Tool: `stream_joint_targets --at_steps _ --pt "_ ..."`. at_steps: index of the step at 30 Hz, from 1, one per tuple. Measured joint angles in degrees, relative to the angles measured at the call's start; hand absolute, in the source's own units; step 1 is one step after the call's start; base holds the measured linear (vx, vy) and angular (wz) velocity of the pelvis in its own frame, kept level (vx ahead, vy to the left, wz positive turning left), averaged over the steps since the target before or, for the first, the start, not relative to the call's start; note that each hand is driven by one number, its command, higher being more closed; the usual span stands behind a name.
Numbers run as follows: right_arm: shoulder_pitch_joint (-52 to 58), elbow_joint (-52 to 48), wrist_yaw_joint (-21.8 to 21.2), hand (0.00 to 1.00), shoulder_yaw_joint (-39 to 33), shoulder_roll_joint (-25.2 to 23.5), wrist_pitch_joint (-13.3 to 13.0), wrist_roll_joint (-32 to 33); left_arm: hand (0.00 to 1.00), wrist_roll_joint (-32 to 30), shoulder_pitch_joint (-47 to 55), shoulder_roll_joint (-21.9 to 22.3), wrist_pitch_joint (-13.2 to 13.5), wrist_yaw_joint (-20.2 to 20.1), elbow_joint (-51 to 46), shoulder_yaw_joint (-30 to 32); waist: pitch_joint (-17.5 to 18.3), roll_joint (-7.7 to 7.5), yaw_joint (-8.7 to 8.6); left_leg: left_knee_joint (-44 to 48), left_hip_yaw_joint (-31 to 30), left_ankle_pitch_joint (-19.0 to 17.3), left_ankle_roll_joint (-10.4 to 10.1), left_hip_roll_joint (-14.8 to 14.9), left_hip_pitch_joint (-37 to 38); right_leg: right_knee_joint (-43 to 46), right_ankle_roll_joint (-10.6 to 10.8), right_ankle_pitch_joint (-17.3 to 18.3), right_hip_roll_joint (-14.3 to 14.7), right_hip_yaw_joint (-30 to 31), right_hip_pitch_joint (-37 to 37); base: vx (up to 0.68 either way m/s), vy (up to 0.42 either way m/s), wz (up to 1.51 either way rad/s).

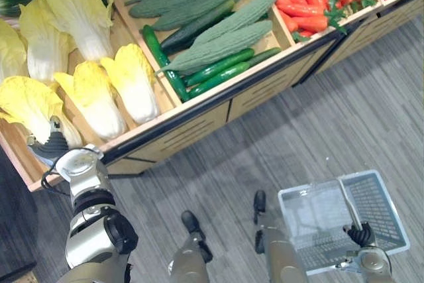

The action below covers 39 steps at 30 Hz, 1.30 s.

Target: Pick vegetable in the basket

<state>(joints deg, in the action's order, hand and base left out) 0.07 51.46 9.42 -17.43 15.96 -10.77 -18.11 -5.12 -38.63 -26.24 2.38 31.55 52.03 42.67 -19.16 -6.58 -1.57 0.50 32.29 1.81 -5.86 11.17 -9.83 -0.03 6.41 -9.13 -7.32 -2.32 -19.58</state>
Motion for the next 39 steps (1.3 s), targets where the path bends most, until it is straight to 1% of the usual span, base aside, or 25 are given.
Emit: stream_joint_targets --at_steps 3,5,7,9,11,12,14,17,18,20,21,23,24,26,28,30,31,32,33,34,35,36,37,38,39 --pt "0.0 0.0 -0.1 1.00 0.0 0.0 0.2 0.0 1.00 0.4 0.0 0.4 0.0 -0.5 0.2 -0.1 0.0 0.00 -0.20 -0.2 -0.1 0.2 0.2 -0.1 0.8 -0.1 0.0 -0.2 -0.1 0.0 0.9 0.00 0.000 0.00" --pt "0.2 0.1 -0.2 1.00 0.0 0.0 0.5 0.0 1.00 1.4 0.0 1.5 0.2 -0.4 -0.2 -0.4 0.3 0.14 -0.26 -0.3 -0.3 0.2 0.2 -0.1 1.5 -0.1 0.1 -0.2 -0.1 -0.1 1.6 0.01 0.003 0.05" --pt "0.4 0.1 -0.3 1.00 0.0 -0.1 0.6 0.0 1.00 3.6 0.4 3.3 0.5 0.8 -2.7 -2.6 0.3 0.15 -0.47 -0.4 -0.9 0.2 0.3 -0.3 1.9 -0.1 0.1 -0.2 -0.3 -0.4 2.3 0.00 0.001 0.13" --pt "0.8 0.1 -0.3 1.00 0.0 -0.3 0.6 -0.1 1.00 5.8 3.1 6.6 2.1 2.6 -7.7 -5.3 1.0 0.16 -1.36 -0.6 -1.8 0.4 0.4 -0.5 2.0 -0.2 0.1 -0.2 -0.6 -1.2 3.0 0.00 0.006 0.19" --pt "1.9 0.1 -0.3 1.00 -0.1 -0.3 0.6 0.0 1.00 7.4 5.4 8.9 2.9 3.7 -10.8 -6.7 2.6 0.31 -1.39 -1.1 -1.9 0.6 0.4 -0.7 2.0 -0.3 0.1 -0.2 -0.8 -1.3 3.0 0.02 0.016 0.08" --pt "3.1 0.2 -0.3 1.00 -0.4 -0.6 0.6 0.0 1.00 9.3 7.3 11.7 3.4 4.7 -13.7 -7.0 3.9 0.60 -1.57 -1.4 -2.3 0.8 0.4 -0.8 2.3 -0.3 0.1 -0.2 -0.8 -1.7 3.4 0.04 0.018 0.10" --pt "4.0 0.3 -0.3 1.00 -0.7 -1.1 0.9 0.0 1.00 9.6 9.4 14.8 3.8 6.3 -17.1 -7.6 4.1 0.67 -1.53 -1.4 -2.8 0.8 0.4 -0.7 3.5 -0.3 0.1 -0.2 -0.8 -2.0 4.8 0.04 0.013 0.10" --pt "4.8 0.8 -0.4 1.00 -0.8 -1.5 0.9 0.0 1.00 10.5 13.6 17.7 3.7 7.2 -21.3 -8.7 5.1 0.69 -1.40 -2.5 -3.0 0.8 0.0 -1.1 4.1 -0.3 0.1 -0.1 -0.8 -2.1 5.1 -0.01 0.010 0.06" --pt "4.8 0.9 -0.4 1.00 -0.8 -1.5 1.0 -0.1 1.00 10.5 14.3 18.0 3.6 7.4 -21.7 -8.7 5.3 0.67 -1.38 -2.7 -3.1 0.9 -0.1 -1.2 4.1 -0.3 0.1 -0.1 -0.9 -2.1 5.2 0.00 0.000 0.00" --pt "5.5 0.9 -0.6 1.00 -0.8 -1.5 1.0 0.0 1.00 10.3 16.7 19.6 3.2 8.6 -25.4 -9.0 6.0 0.67 -1.14 -3.6 -3.3 1.4 -0.3 -1.5 4.3 -0.3 0.3 0.7 -1.0 -2.1 5.2 -0.03 -0.004 0.05" --pt "5.7 0.9 -0.6 1.00 -0.8 -1.5 1.0 -0.1 1.00 9.9 17.6 19.8 3.1 8.7 -26.7 -9.1 6.2 0.72 -1.11 -4.0 -3.4 1.6 -0.4 -1.5 4.5 -0.3 0.3 0.7 -1.0 -2.1 5.2 0.00 0.000 0.00" --pt "6.9 0.9 -0.8 1.00 -0.8 -1.5 1.0 0.0 1.00 6.6 20.1 19.8 3.0 9.1 -32.3 -9.3 7.3 0.91 -0.83 -5.6 -3.5 2.9 -0.7 -1.5 5.4 0.3 0.4 1.5 -0.9 -2.4 5.3 0.00 -0.003 0.02" --pt "7.3 0.8 -0.8 1.00 -0.8 -1.5 1.0 0.0 1.00 5.8 20.4 19.8 3.0 9.2 -33.7 -9.3 7.8 0.97 -0.71 -5.9 -3.6 3.1 -0.7 -1.5 5.4 0.2 0.4 1.5 -0.8 -2.6 5.3 0.00 -0.005 0.09" --pt "8.5 0.8 -0.9 1.00 -0.8 -1.5 1.0 -0.1 1.00 2.3 20.9 19.8 2.5 9.9 -39.3 -9.7 8.3 1.04 0.17 -6.2 -3.9 3.4 -0.9 -1.5 6.0 0.2 0.3 1.6 -0.7 -2.9 6.1 0.01 -0.007 0.07" --pt "9.1 0.7 -0.9 1.00 -0.8 -1.5 1.0 -0.1 1.00 0.2 22.3 19.6 2.4 10.0 -43.2 -10.2 9.3 1.18 0.13 -6.2 -4.3 3.4 -0.9 -1.5 6.0 0.2 0.3 1.7 -0.8 -3.4 6.3 0.02 -0.005 0.09" --pt "9.5 -1.6 -1.3 1.00 -0.7 -1.5 1.2 -1.0 1.00 -4.4 26.4 18.3 1.9 9.6 -48.9 -13.1 9.8 1.24 0.15 -6.2 -4.4 3.3 -0.9 -1.7 6.8 0.1 0.3 1.7 -0.7 -3.3 7.1 0.04 0.001 0.03" --pt "9.7 -2.9 -1.4 1.00 -0.5 -1.1 1.2 -1.9 1.00 -7.2 28.3 17.4 1.9 8.5 -50.9 -15.1 10.3 1.24 0.14 -6.2 -4.4 3.3 -0.9 -1.7 6.9 0.1 0.3 1.7 -0.8 -3.3 7.2 0.00 0.000 0.00" --pt "9.8 -3.7 -1.7 1.00 -0.1 -0.8 1.2 -2.2 1.00 -8.1 29.3 16.6 1.9 8.0 -51.9 -16.6 10.5 1.23 0.16 -6.2 -4.3 3.3 -0.9 -1.8 6.9 0.0 0.3 1.7 -0.8 -3.2 7.2 0.00 0.000 0.00" --pt "9.5 -4.7 -2.6 1.00 0.9 0.8 1.1 -2.3 1.00 -10.0 31.5 14.1 2.0 6.9 -53.7 -20.8 11.2 1.29 0.19 -6.2 -4.3 3.3 -0.9 -2.0 6.9 -0.1 0.3 1.7 -0.8 -3.1 7.2 0.00 0.000 0.00" --pt "9.4 -5.2 -2.7 1.00 1.4 1.7 0.9 -2.4 1.00 -11.0 32.0 13.1 2.2 5.9 -54.0 -22.4 11.3 1.36 0.21 -6.1 -4.3 3.3 -0.9 -2.0 7.1 -0.2 0.4 1.6 -0.7 -3.0 7.3 0.02 0.008 -0.05" --pt "8.5 -6.0 -3.2 1.00 2.9 4.0 0.5 -3.6 1.00 -13.4 32.9 11.2 2.9 3.8 -54.2 -24.7 11.4 1.47 0.09 -6.0 -4.0 3.2 -0.9 -2.1 7.5 -0.8 0.5 1.6 -0.7 -2.6 7.8 0.02 0.004 -0.23" --pt "7.3 -6.9 -4.0 1.00 4.6 6.9 0.0 -4.8 1.00 -14.5 34.0 9.4 4.1 1.4 -54.2 -26.8 11.6 1.53 0.12 -6.0 -2.9 3.0 -0.9 -2.2 8.1 -1.2 0.8 1.4 -0.6 -1.5 7.9 0.01 0.002 -0.31" --pt "6.8 -7.6 -4.6 1.00 5.3 8.4 -0.5 -5.6 1.00 -15.2 34.5 8.5 4.6 0.4 -54.2 -27.7 11.8 1.68 0.02 -6.0 -2.5 2.9 -0.9 -2.3 8.3 -1.4 1.0 1.3 -0.5 -0.9 7.8 0.01 0.002 -0.37" --pt "6.2 -8.6 -4.9 1.00 6.4 10.8 -1.3 -6.7 1.00 -16.2 35.0 7.5 5.1 -1.0 -54.2 -29.6 12.2 1.93 -0.14 -6.0 -1.9 2.8 -0.9 -2.4 8.6 -1.8 1.3 1.1 -0.5 -0.2 7.8 0.01 0.003 -0.34" --pt "5.2 -9.2 -5.1 1.00 7.6 13.9 -2.5 -6.9 1.00 -16.5 35.1 6.3 6.1 -2.7 -54.2 -32.1 12.5 2.27 -0.13 -6.2 -1.1 2.6 -0.9 -2.6 9.1 -1.9 1.5 1.0 -0.5 0.7 7.9 0.01 0.002 -0.36"
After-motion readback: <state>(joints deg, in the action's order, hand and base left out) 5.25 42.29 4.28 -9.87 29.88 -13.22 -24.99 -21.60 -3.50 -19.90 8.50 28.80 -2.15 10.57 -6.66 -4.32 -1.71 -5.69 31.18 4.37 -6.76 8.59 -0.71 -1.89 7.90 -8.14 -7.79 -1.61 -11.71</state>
